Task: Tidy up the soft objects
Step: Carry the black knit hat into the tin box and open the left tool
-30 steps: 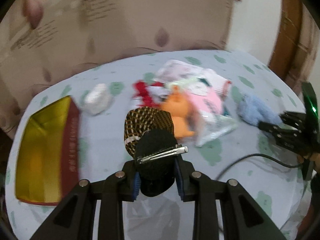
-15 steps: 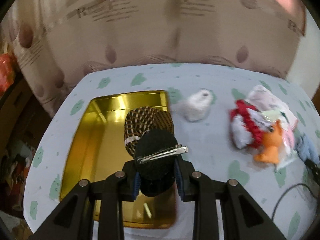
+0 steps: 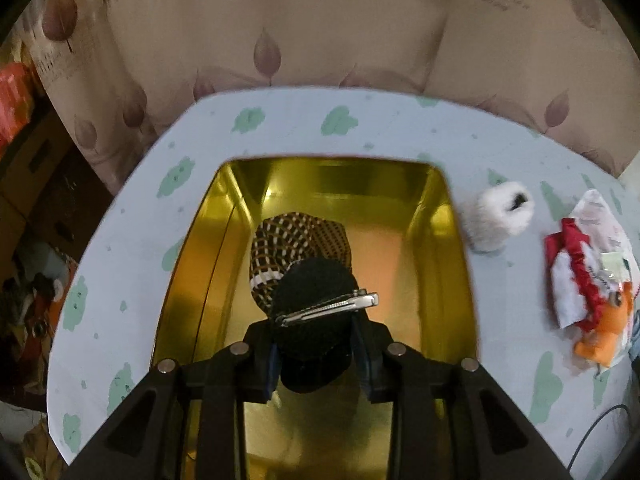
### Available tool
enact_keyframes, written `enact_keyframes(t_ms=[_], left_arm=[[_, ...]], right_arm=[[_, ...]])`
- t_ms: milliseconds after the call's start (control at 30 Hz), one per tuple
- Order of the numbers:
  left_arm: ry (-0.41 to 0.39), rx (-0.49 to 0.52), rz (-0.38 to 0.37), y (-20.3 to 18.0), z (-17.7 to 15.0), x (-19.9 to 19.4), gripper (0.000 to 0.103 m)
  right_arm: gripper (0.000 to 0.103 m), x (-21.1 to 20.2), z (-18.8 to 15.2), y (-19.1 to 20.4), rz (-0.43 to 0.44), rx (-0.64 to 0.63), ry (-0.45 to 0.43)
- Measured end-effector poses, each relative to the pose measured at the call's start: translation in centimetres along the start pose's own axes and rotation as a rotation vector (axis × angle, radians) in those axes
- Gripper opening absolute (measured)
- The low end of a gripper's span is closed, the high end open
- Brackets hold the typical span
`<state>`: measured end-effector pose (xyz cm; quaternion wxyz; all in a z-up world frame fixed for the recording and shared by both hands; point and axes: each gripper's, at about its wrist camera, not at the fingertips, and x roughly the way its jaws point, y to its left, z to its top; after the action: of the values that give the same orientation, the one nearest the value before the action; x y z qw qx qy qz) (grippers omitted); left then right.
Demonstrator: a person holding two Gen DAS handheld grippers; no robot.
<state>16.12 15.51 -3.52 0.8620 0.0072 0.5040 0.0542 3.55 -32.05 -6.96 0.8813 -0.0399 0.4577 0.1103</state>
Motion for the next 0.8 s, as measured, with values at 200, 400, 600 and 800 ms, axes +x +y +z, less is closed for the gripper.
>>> enact_keyframes(t_ms=[200, 400, 600, 800], left_arm=[[0.046, -0.023, -0.012, 1.5, 0.1, 1.7, 0.043], [0.056, 0.041, -0.02, 1.1, -0.6, 1.9, 0.056], [0.009, 0.079, -0.011, 0.9, -1.5, 0.4, 0.057], [-0.07, 0.08, 0.024, 1.5, -3.4, -2.5, 0.057]], right_arm=[[0.028, 0.0, 0.0, 0.0, 0.0, 0.0, 0.0], [0.029, 0.0, 0.0, 0.0, 0.0, 0.001, 0.0], [0.029, 0.0, 0.0, 0.0, -0.001, 0.002, 0.0], [0.029, 0.0, -0.1, 0.1, -0.001, 0.002, -0.001]])
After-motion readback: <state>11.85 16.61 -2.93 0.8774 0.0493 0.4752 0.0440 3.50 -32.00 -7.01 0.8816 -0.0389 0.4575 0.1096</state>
